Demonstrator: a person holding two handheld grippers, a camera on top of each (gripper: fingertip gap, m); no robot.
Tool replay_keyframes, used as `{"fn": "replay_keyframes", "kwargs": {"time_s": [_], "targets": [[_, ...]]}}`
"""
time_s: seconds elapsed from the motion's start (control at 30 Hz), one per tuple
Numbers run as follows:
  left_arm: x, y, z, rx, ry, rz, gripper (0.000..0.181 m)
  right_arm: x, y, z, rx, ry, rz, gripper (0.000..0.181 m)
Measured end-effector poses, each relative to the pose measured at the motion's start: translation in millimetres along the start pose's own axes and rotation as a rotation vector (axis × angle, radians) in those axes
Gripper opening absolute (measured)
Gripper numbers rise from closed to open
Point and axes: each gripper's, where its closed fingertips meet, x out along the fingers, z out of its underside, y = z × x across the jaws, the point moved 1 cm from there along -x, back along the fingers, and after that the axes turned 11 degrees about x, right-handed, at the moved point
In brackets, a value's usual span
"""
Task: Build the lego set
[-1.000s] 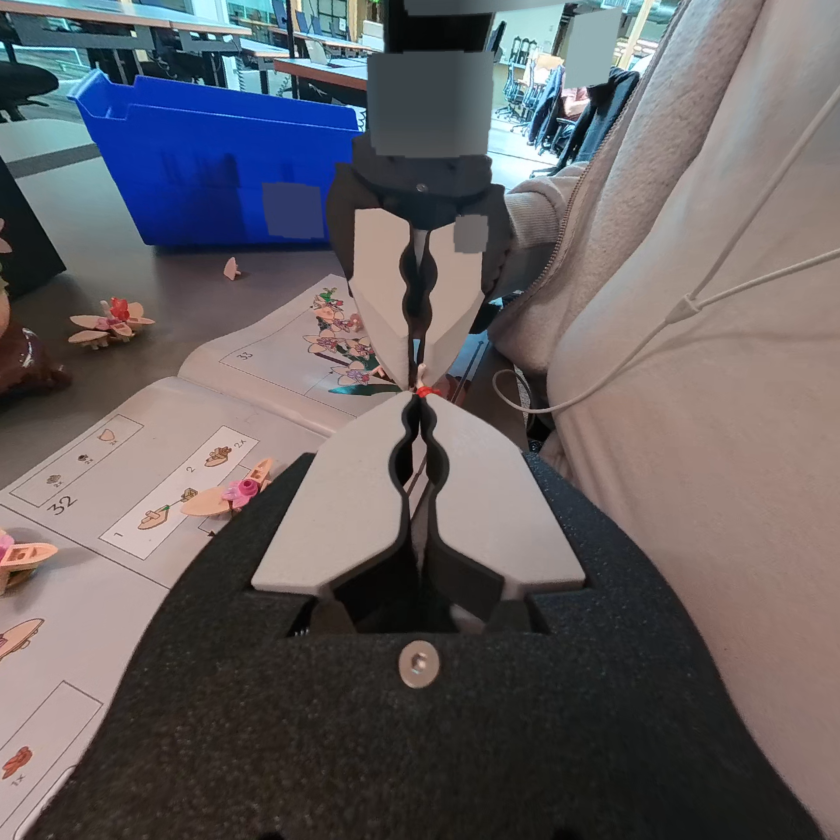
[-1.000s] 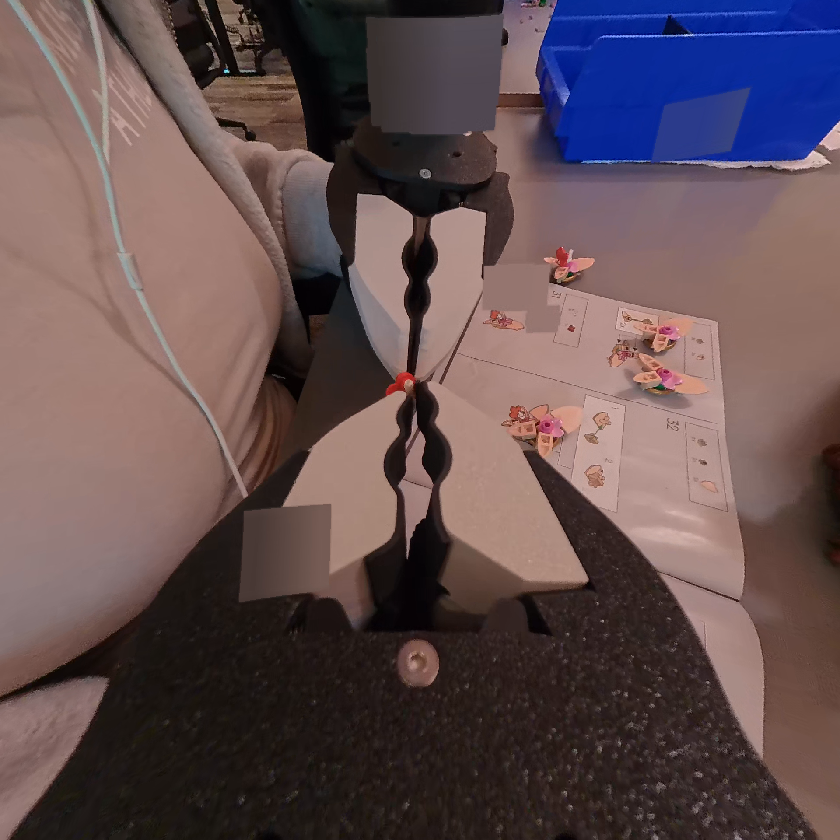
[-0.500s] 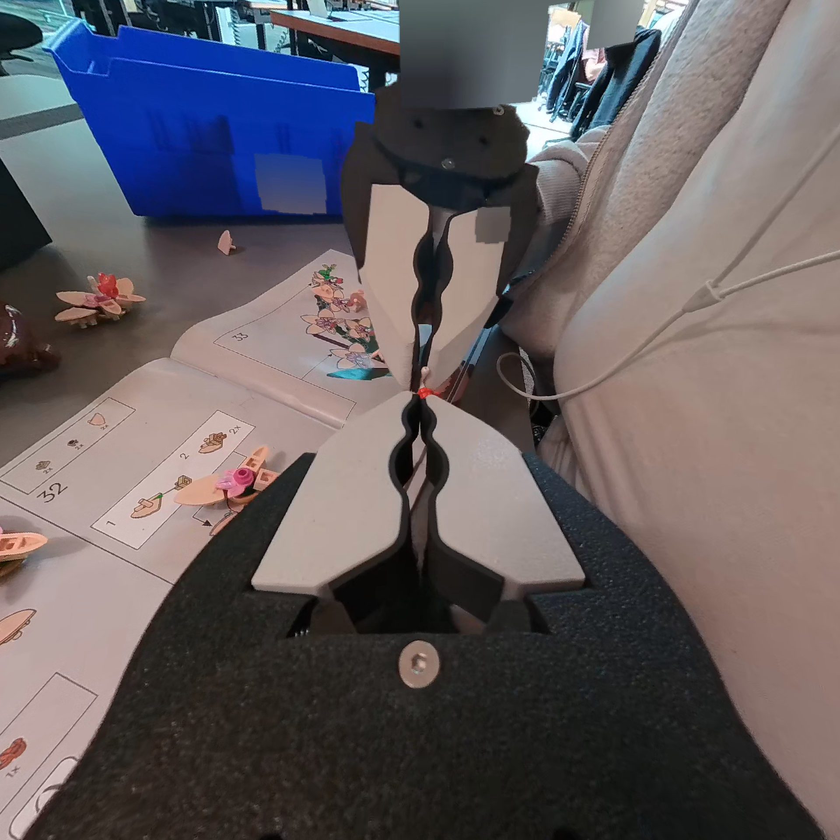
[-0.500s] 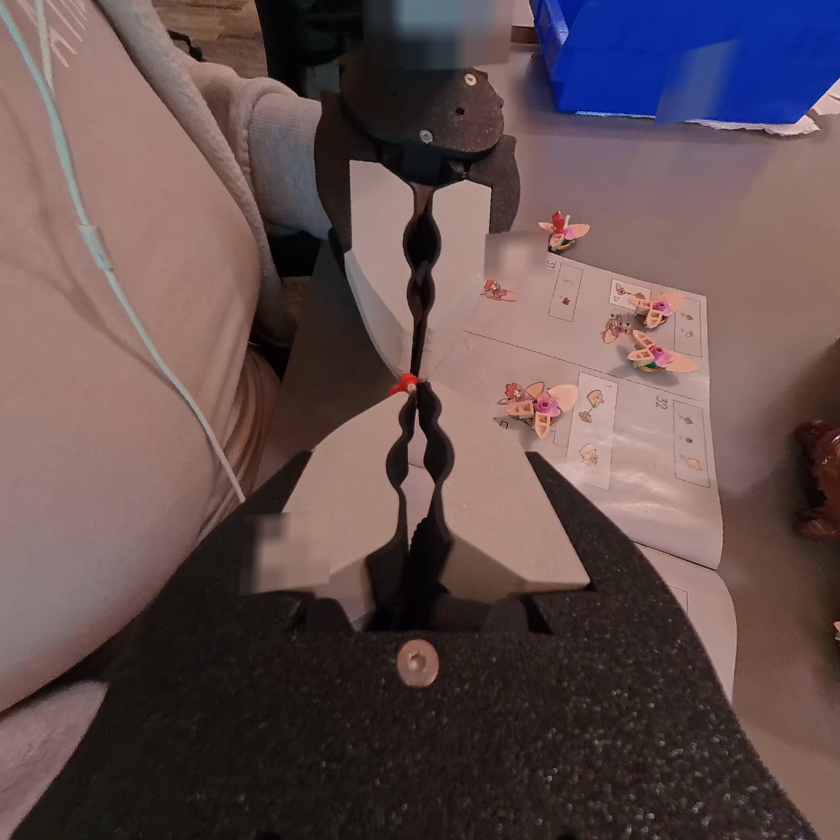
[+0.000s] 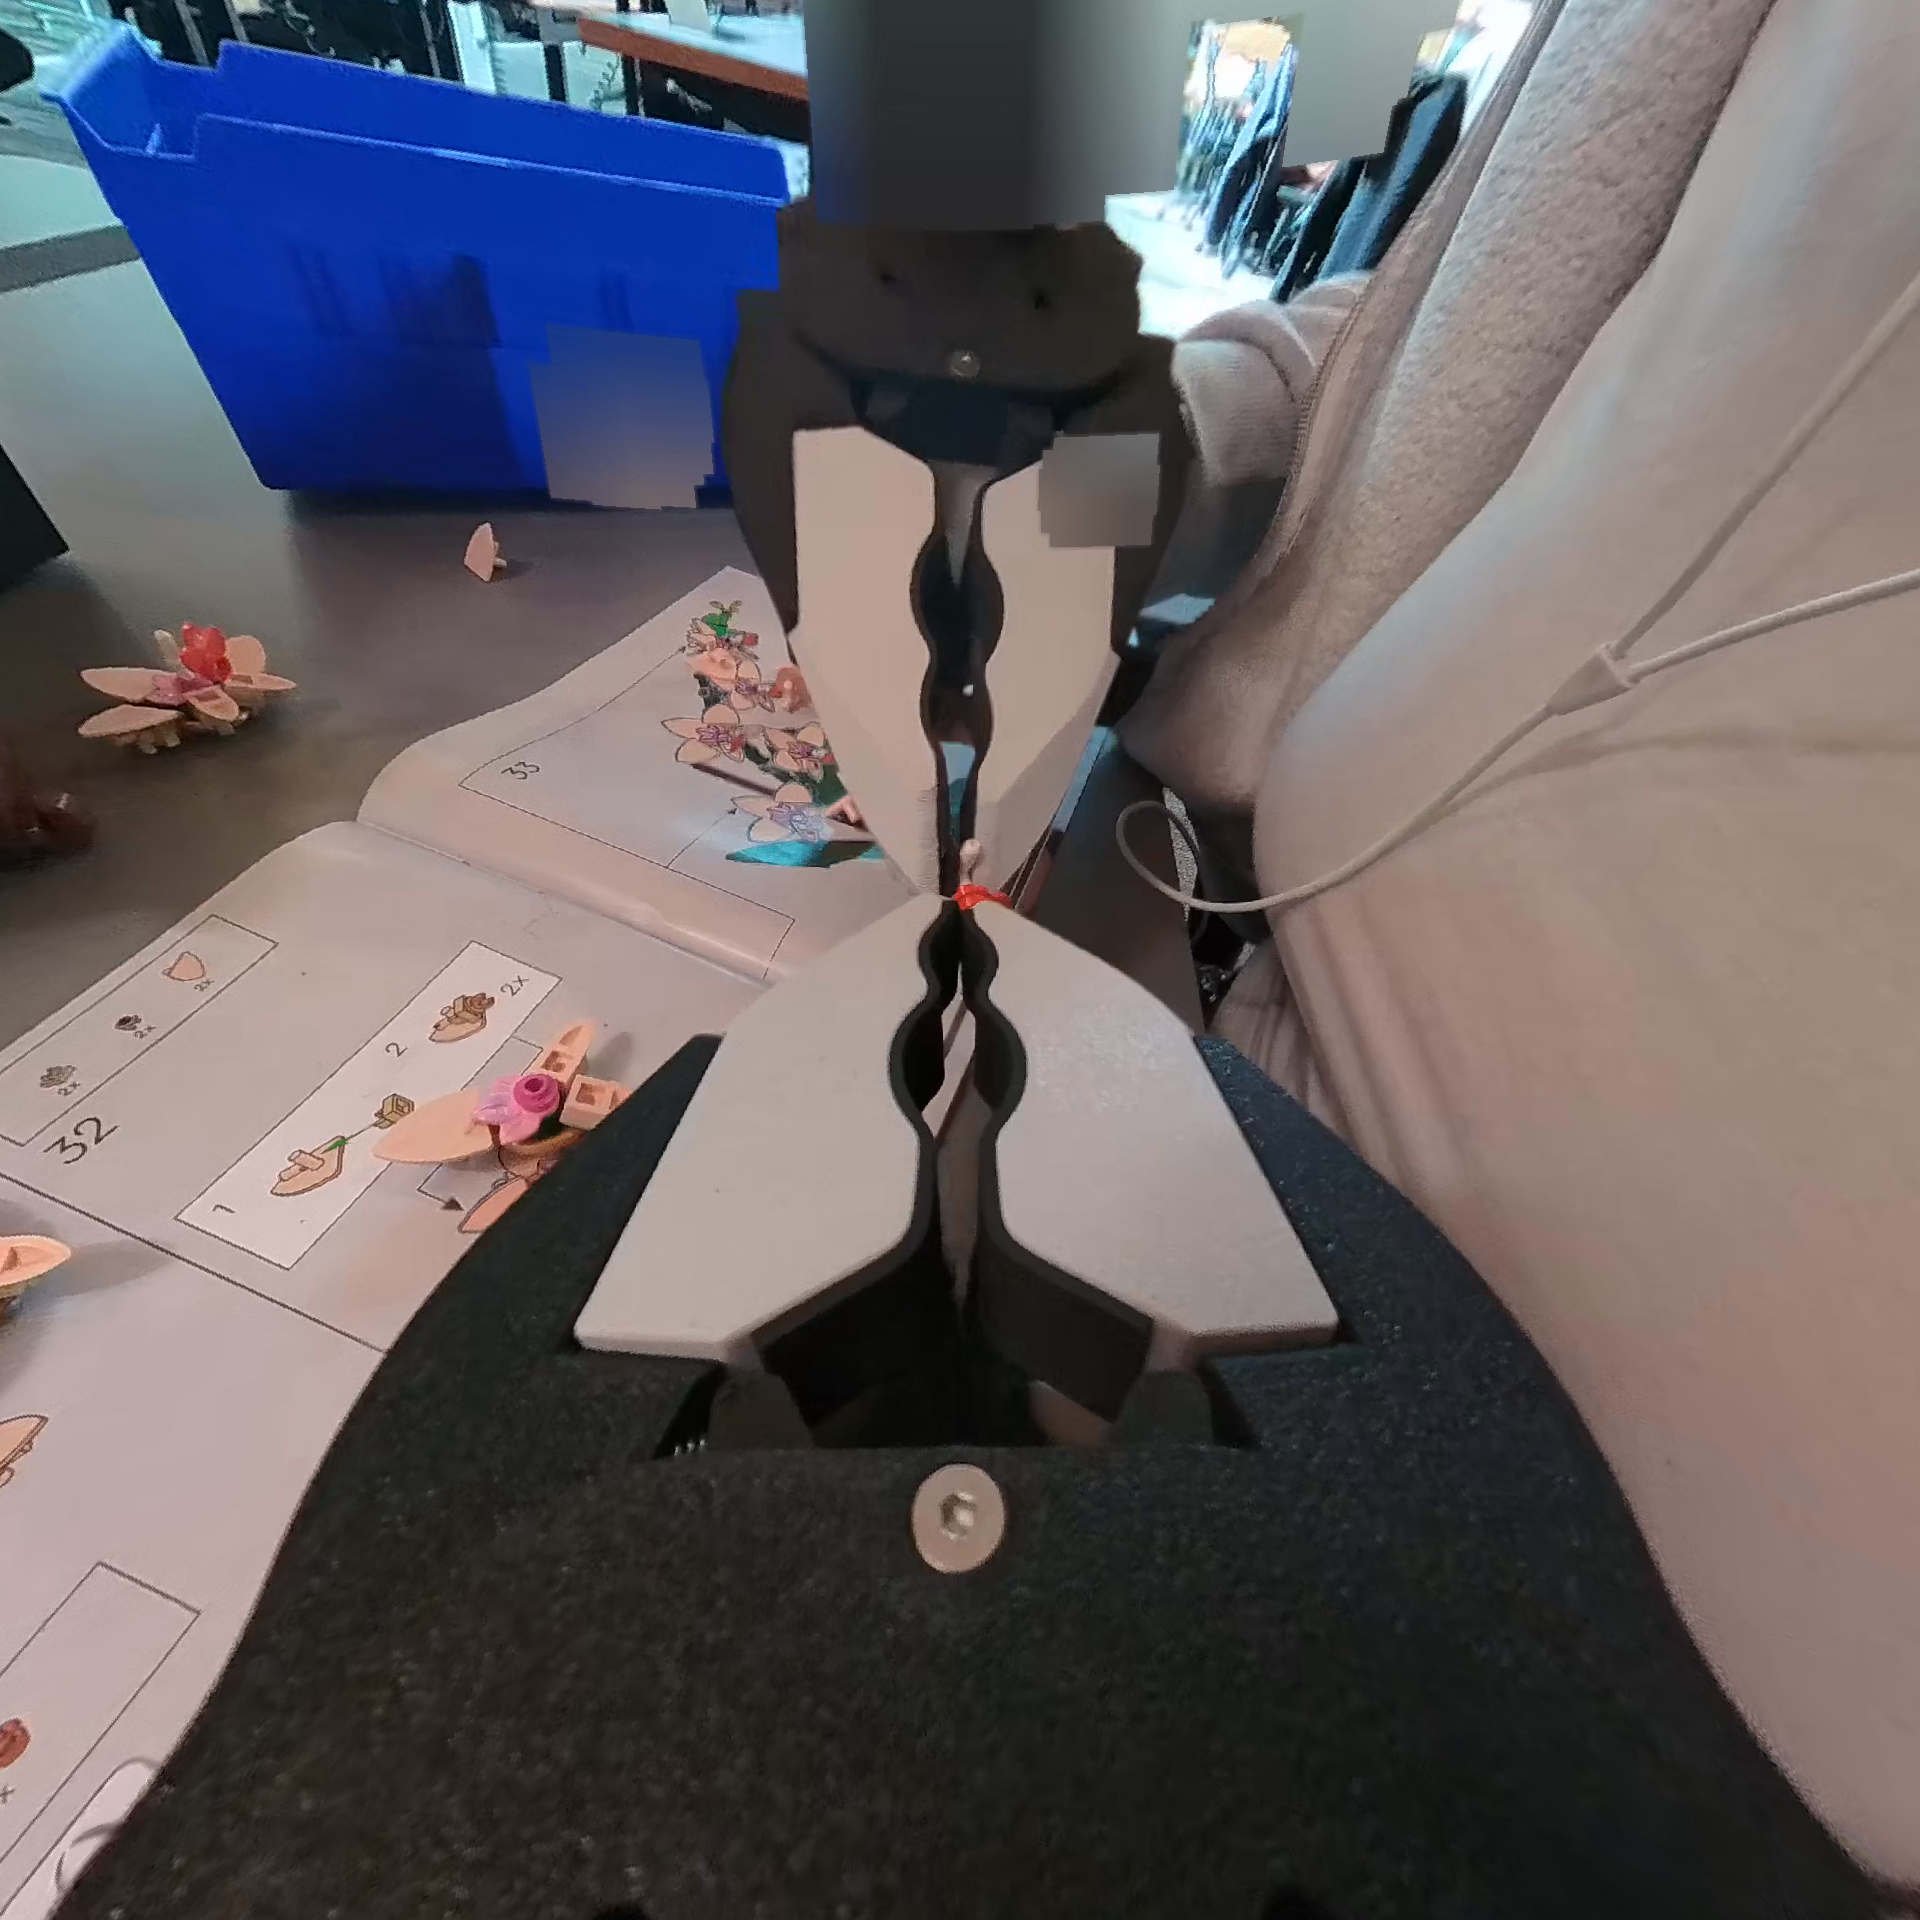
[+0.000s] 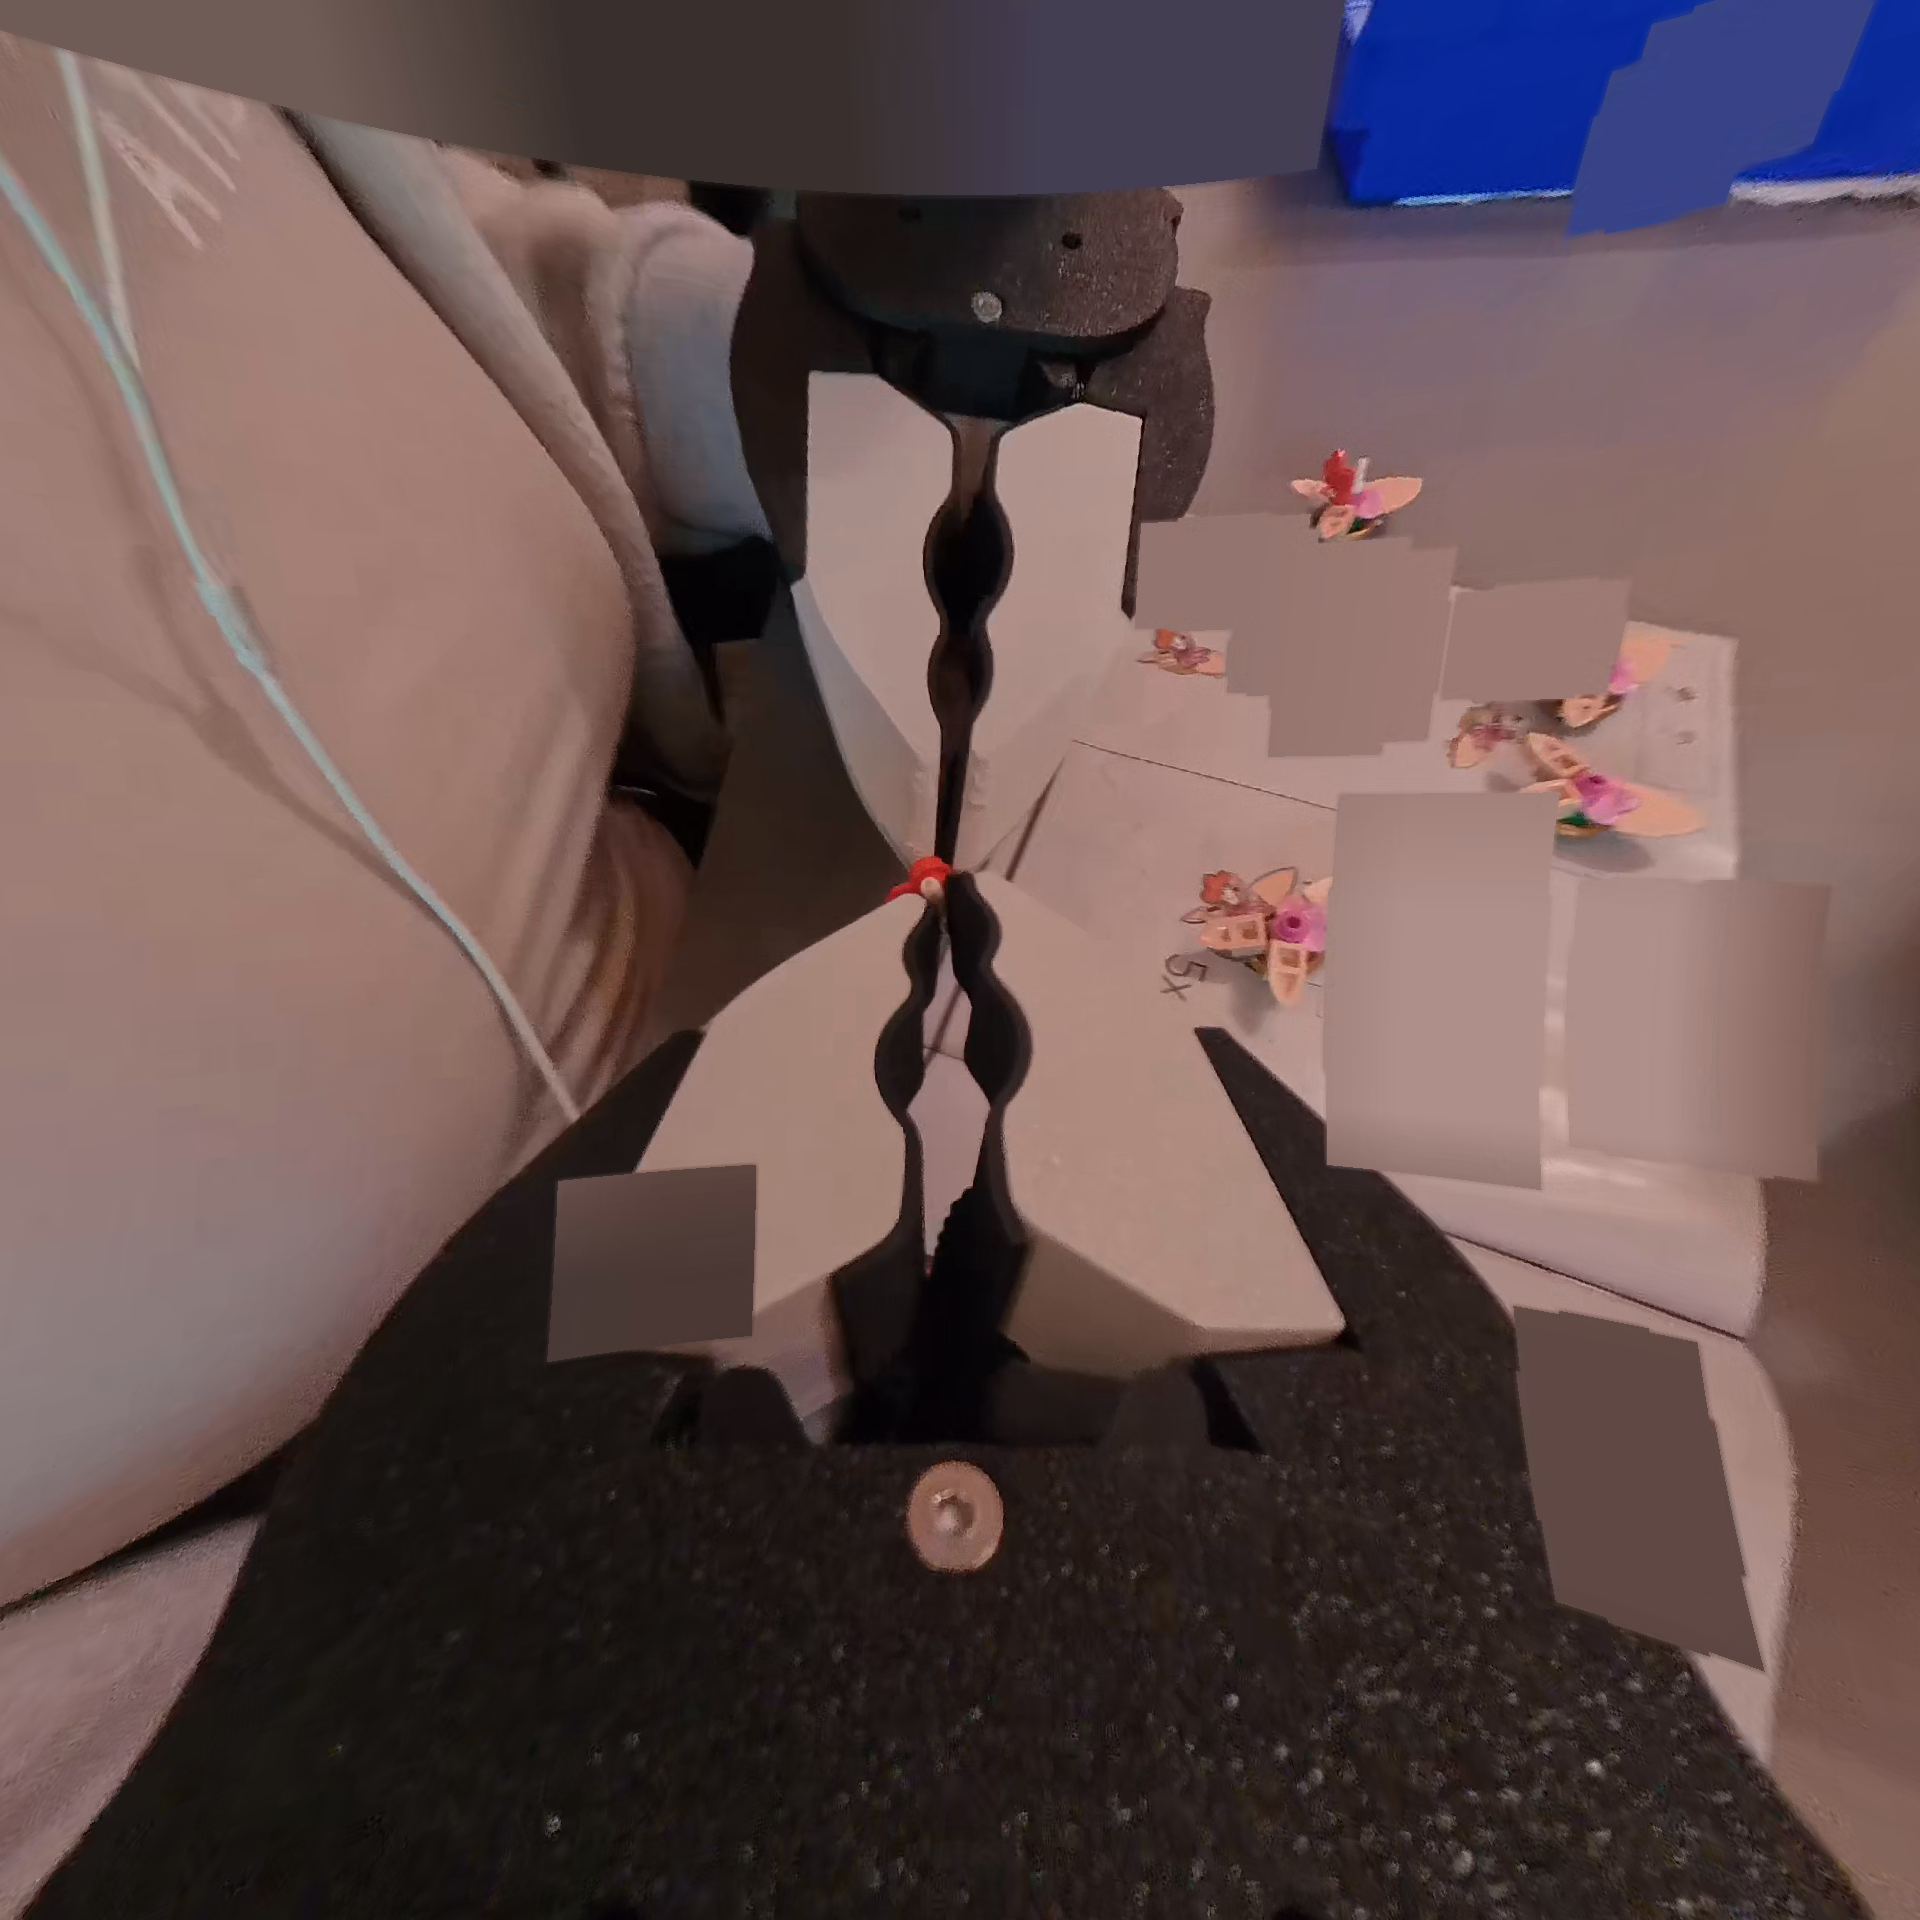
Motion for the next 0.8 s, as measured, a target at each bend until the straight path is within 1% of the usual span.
{"fn": "replay_keyframes", "kwargs": {"time_s": [0.03,0.1,0.17,0.3,0.37,0.5,0.57,0.67,0.8], "targets": [[-1.6,-0.1,-2.4,-0.007,0.024,0.005,0.0,-1.5,-1.4,-2.4,0.034,0.006,-0.038,0.003],[-4.6,-1.2,-6.1,-0.02,0.063,0.005,0.0,-5.4,-4.0,-6.6,0.077,0.002,-0.106,0.016],[-7.2,-0.3,-8.4,-0.032,0.088,0.017,0.0,-11.2,-0.1,-8.4,0.049,0.005,-0.12,0.016],[-8.1,0.4,-9.7,-0.039,0.102,0.031,0.0,-16.2,-0.2,-17.6,-0.105,0.063,-0.145,0.012],[-8.6,0.9,-10.5,-0.041,0.111,0.038,0.0,-14.5,-1.7,-18.2,-0.201,0.059,-0.155,0.01],[-9.5,0.5,-11.4,-0.051,0.122,0.046,0.0,-7.5,-4.3,-16.0,-0.373,0.036,-0.158,0.011],[-9.7,0.3,-11.8,-0.052,0.126,0.045,0.0,-4.3,-3.8,-17.2,-0.407,0.039,-0.149,0.004],[-11.2,-0.4,-13.0,-0.053,0.14,0.04,0.0,-1.9,-2.3,-15.3,-0.368,0.021,-0.167,0.003],[-11.1,-0.2,-12.7,-0.022,0.132,0.013,0.0,2.1,-2.0,-10.8,-0.212,-0.006,-0.198,0.002]]}}
